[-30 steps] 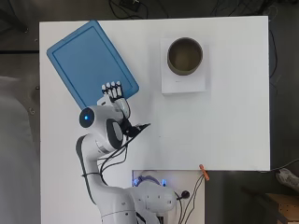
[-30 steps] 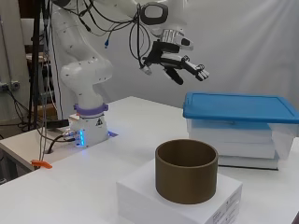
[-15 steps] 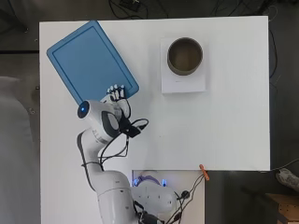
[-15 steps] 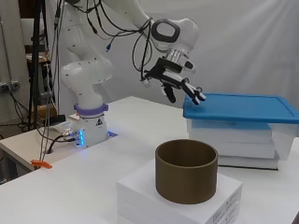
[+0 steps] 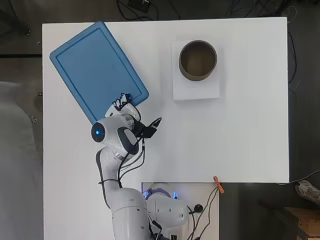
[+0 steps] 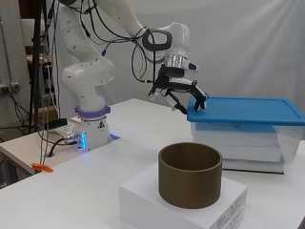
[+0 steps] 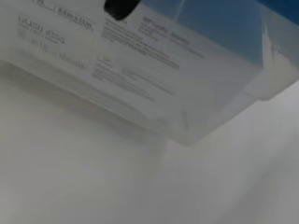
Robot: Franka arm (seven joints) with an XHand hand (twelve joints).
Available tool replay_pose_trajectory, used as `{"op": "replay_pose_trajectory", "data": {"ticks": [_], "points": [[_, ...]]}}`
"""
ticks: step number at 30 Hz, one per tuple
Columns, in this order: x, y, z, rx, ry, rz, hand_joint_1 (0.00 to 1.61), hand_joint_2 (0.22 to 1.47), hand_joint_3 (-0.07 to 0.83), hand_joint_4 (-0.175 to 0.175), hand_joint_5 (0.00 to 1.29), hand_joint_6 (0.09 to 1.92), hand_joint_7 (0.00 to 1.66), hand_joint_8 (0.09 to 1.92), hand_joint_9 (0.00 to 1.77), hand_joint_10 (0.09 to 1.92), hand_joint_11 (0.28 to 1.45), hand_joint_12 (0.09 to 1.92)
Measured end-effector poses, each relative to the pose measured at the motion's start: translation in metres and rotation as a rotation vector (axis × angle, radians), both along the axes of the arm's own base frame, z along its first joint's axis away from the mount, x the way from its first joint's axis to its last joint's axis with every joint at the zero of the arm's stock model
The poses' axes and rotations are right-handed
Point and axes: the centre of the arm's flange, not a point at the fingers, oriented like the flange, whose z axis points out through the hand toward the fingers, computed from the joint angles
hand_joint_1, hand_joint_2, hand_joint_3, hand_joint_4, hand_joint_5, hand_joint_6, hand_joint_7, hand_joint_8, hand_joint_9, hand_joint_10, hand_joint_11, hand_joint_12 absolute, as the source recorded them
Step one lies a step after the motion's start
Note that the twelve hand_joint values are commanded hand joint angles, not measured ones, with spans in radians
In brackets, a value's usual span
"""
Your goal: Teleoperate dual arm-hand system to remove items from a box
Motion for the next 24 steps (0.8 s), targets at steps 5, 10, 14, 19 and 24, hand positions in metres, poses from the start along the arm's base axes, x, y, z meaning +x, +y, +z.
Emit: {"op": "replay_pose_trajectory", "data": {"ticks": [5, 10, 14, 19, 24], "points": [[0.017, 0.004, 0.056, -0.026, -0.059, 0.016, 1.33, 1.23, 0.0, -0.175, 0.58, 1.75, 0.77, 1.29, 0.86, 1.04, 0.73, 0.15], [0.027, 0.008, 0.132, -0.042, -0.186, 0.033, 1.32, 1.24, 0.001, -0.153, 0.54, 1.72, 0.74, 1.37, 0.86, 1.13, 0.82, 0.09], [0.026, 0.006, 0.18, -0.067, -0.384, 0.172, 1.33, 1.23, 0.001, -0.137, 0.53, 1.57, 0.75, 1.36, 0.9, 1.24, 0.77, 0.4], [0.048, -0.008, 0.202, 0.065, -0.317, 0.087, 0.37, 1.04, -0.008, -0.008, 0.43, 0.17, 0.58, 0.39, 0.64, 0.48, 0.51, 0.35], [0.074, 0.014, 0.225, 0.641, -0.032, -0.248, 0.3, 1.04, 0.002, 0.055, 0.55, 0.09, 0.65, 0.09, 0.72, 0.09, 0.59, 0.09]]}}
